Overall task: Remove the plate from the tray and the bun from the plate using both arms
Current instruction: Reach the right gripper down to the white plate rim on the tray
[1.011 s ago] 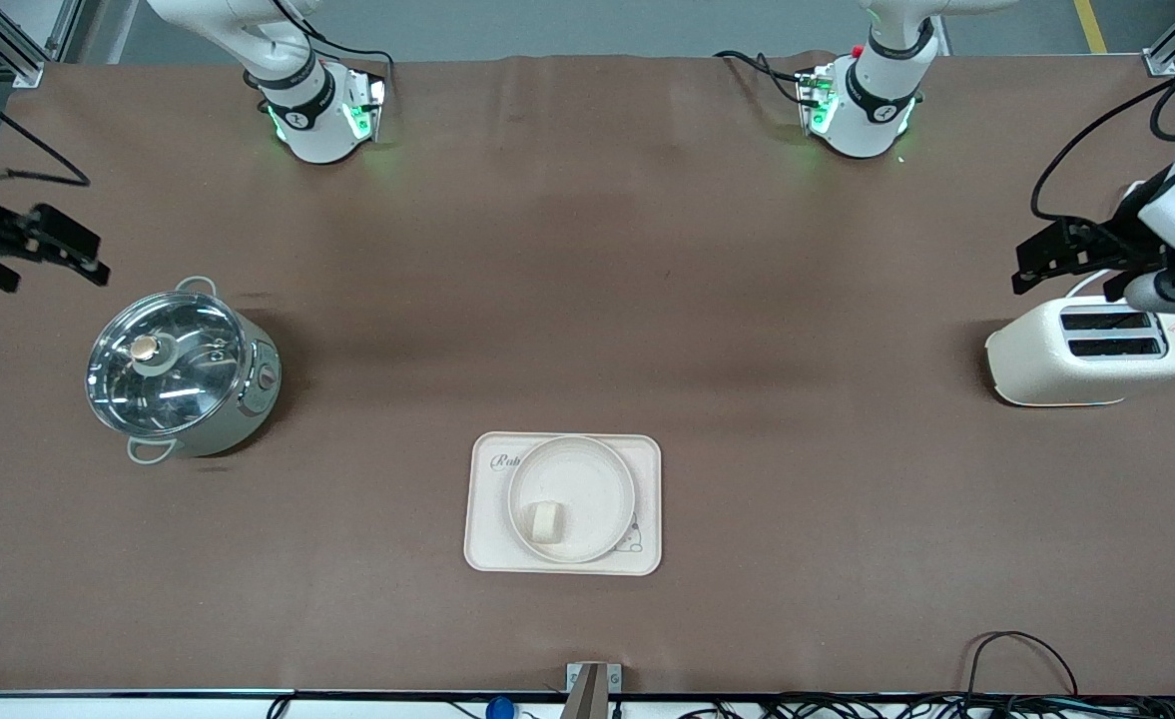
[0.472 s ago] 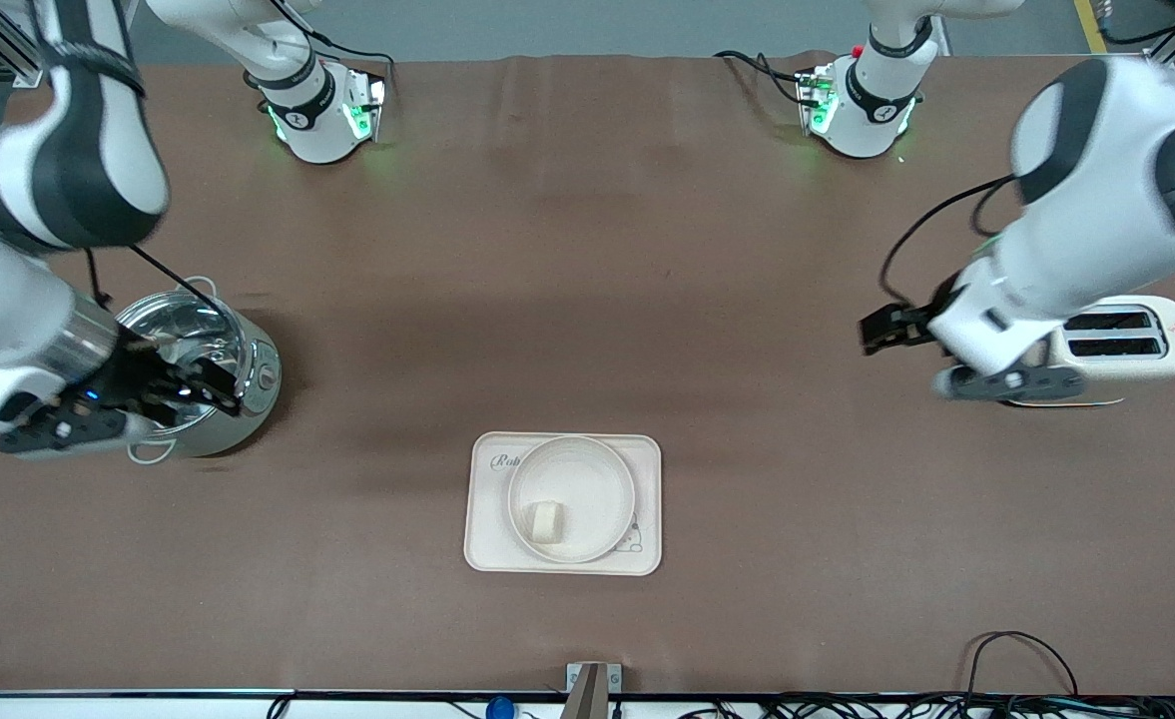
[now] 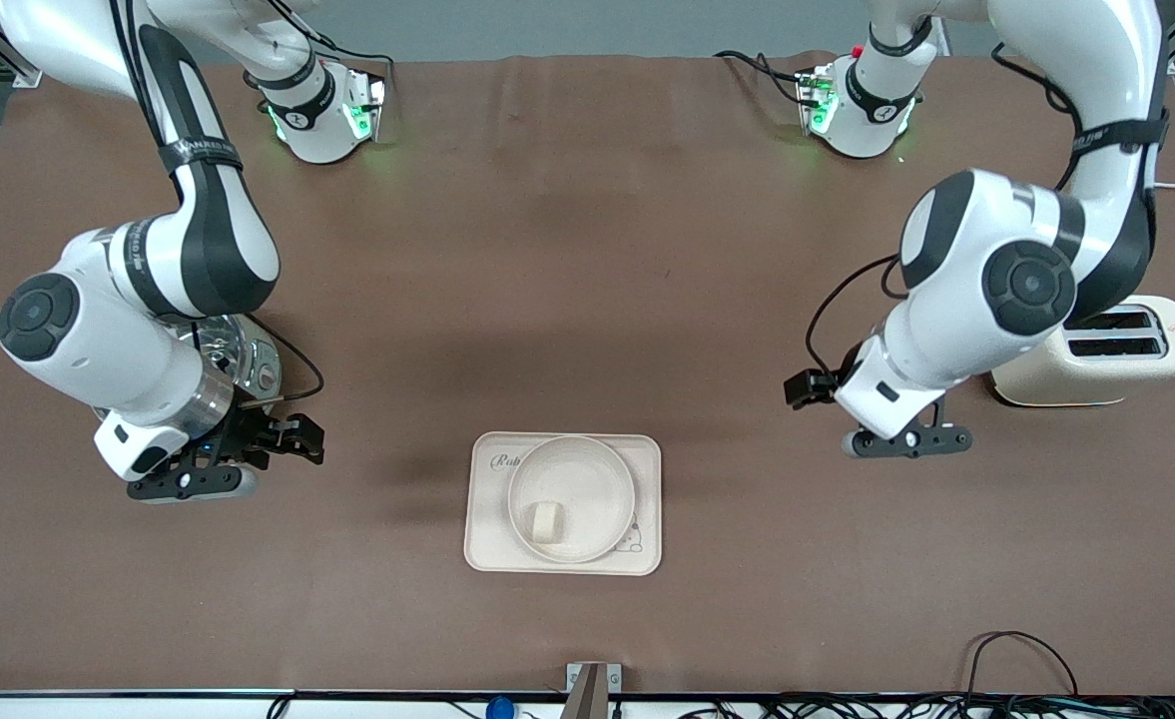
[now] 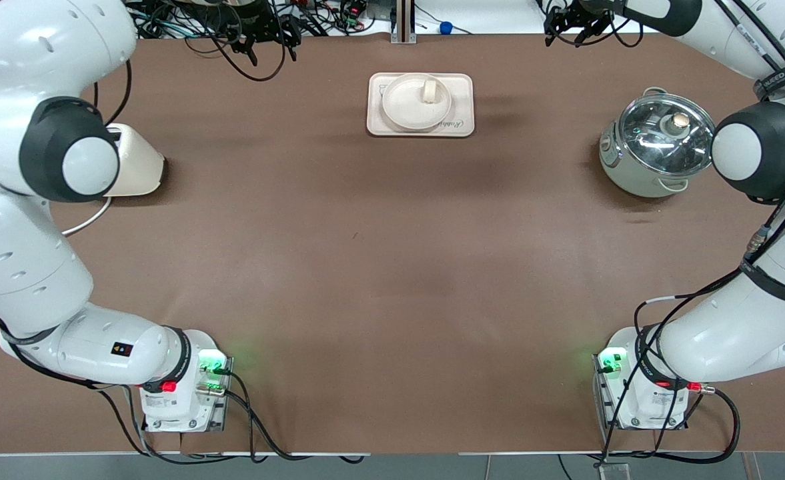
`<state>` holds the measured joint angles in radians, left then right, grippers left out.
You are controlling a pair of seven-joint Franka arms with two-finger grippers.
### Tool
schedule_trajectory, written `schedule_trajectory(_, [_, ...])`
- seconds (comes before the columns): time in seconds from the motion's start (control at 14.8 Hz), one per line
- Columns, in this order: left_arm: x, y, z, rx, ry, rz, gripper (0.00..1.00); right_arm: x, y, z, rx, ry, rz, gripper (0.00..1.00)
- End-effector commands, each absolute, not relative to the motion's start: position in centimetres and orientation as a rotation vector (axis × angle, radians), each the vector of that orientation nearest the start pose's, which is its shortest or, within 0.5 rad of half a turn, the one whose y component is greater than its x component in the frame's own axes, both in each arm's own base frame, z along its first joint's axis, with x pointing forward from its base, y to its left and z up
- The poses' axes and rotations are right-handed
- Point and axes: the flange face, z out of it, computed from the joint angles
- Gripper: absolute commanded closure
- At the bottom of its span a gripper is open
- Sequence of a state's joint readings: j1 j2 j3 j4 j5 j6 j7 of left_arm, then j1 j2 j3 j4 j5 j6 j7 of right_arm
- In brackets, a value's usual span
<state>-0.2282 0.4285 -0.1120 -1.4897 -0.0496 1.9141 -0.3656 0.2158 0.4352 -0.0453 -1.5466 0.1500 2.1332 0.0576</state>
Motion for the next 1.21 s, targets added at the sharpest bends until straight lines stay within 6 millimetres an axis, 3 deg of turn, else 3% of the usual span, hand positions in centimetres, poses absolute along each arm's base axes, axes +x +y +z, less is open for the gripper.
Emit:
schedule_trajectory(0.0, [65.5, -22.0, 42.6, -3.212, -0.092, 0.033, 0.0, 69.4, 13.1, 40.2, -2.951, -0.004, -0.215, 0.22])
schedule_trajectory(0.27, [65.2, -22.5, 42.2, -3.193, -0.141, 0.039, 0.0, 70.4, 16.9, 36.0, -2.861, 0.033, -0.213, 0.22])
schedule_trajectory(0.4, [64.6, -24.5, 41.4, -3.19, -0.15, 0.059, 0.0, 71.2, 20.0, 34.3, -2.83, 0.017, -0.224, 0.22])
schedule_trajectory(0.54, [64.4, -24.9, 41.2, -3.188, -0.147, 0.063, 0.0, 71.7, 23.3, 32.6, -2.787, 0.032, -0.27, 0.22])
schedule_trajectory(0.74, [64.6, -24.5, 40.5, -3.179, -0.147, 0.08, 0.0, 71.6, 27.7, 29.2, -2.744, 0.107, -0.371, 0.22])
schedule_trajectory(0.88, [64.8, -23.8, 40.2, -3.177, -0.154, 0.087, 0.0, 71.7, 30.3, 27.5, -2.735, 0.107, -0.37, 0.28])
schedule_trajectory(1.15, [64.9, -23.6, 39.8, -3.175, -0.177, 0.095, 0.0, 71.0, 32.5, 24.0, -2.731, 0.091, -0.308, 0.34])
